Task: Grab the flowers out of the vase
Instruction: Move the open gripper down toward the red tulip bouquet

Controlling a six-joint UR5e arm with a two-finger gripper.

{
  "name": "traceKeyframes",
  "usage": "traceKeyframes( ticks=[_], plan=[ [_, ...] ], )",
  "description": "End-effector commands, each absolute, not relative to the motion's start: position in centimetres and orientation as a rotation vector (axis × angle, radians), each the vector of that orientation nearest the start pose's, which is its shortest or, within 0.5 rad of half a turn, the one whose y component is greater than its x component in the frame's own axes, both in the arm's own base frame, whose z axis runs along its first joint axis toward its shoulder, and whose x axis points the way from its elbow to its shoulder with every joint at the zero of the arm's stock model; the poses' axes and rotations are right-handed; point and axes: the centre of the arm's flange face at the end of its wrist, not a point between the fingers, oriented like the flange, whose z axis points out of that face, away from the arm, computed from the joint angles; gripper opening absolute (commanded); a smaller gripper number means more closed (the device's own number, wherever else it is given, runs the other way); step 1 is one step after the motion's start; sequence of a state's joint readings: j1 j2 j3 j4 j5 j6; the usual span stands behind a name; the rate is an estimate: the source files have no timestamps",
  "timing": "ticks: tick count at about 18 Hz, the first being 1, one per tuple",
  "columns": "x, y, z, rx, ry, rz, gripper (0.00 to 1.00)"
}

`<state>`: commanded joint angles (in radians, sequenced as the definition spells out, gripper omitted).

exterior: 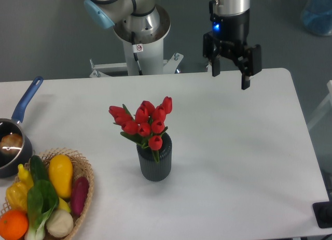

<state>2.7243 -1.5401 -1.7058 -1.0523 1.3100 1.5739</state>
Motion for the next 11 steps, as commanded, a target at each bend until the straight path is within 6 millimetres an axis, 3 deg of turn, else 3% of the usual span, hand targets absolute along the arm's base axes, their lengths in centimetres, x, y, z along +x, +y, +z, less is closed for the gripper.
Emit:
traceKeyframes(
  ticks=[3, 11],
  plan=[
    [-39.8, 35.3, 49.6, -2.683, 0.656, 0.485, 1.00],
    [-37.8, 35.9, 44.5, -2.705, 0.698, 0.360, 1.00]
  ],
)
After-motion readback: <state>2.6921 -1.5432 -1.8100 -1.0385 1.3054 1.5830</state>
